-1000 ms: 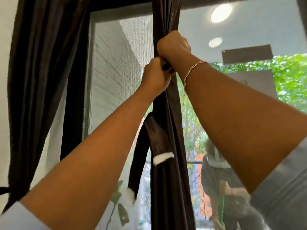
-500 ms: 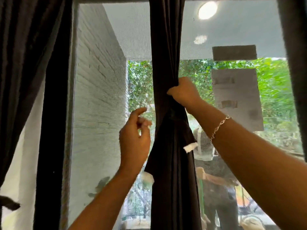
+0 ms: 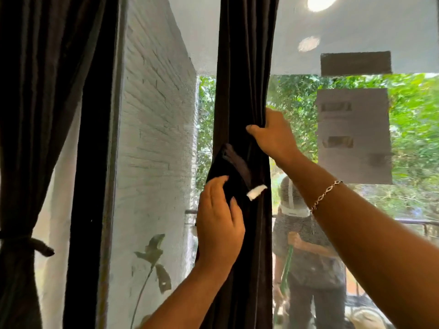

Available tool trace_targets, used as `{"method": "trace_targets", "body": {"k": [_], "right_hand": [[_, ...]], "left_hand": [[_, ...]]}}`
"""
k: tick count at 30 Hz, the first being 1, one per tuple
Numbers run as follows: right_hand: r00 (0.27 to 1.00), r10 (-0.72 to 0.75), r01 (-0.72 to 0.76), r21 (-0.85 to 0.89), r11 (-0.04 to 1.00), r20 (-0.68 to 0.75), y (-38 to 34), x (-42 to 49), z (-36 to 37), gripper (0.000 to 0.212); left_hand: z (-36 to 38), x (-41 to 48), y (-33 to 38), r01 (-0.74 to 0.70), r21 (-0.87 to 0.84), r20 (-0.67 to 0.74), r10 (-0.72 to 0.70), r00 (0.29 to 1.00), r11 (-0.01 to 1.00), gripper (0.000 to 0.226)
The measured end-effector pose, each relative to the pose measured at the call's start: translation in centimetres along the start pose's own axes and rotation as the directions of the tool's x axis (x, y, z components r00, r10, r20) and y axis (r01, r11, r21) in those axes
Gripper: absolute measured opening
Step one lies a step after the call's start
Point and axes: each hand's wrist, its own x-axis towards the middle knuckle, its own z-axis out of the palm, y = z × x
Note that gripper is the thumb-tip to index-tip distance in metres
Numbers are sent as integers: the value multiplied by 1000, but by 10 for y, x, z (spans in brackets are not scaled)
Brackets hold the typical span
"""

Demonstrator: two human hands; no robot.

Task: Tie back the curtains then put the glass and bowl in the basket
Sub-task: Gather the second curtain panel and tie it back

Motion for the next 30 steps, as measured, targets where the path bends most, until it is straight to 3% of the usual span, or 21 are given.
{"method": "trace_targets", "body": {"k": [3,8,12,14,18,22,27,30], "right_hand": [[998,-55,54,-13,998,-22,0,-2,0,34],[988,-127,123,-42,991,-89,-1,-10,-1,48],[977,-171,159,-98,982,-127,-2,-23,4,85],[968,-208,192,-118,974,-137,-4,-29,8,92],[917,-357,278,-352,894,-180,-1,-39,18,89],[898,-418,268,-583,767,-137,-1,-51,25,95],[901,-429,286,-653,701,-66,-3,-59,33,90],[890,-452,310,-641,703,-65,-5,-66,36,71]], "left_hand": [[-2,8,-4,165,-32,78,-162,984,986,50],[-9,24,-10,247,-32,-12,-247,969,968,60],[-13,41,-14,310,-166,-56,-323,945,936,47],[-16,50,-16,345,-178,-109,-366,924,922,34],[-23,64,-19,408,-236,-168,-451,877,882,35],[-27,72,-23,457,-300,-189,-522,832,837,38],[-32,86,-27,553,-460,-163,-678,717,695,19],[-33,85,-28,559,-535,-84,-699,711,633,40]]}}
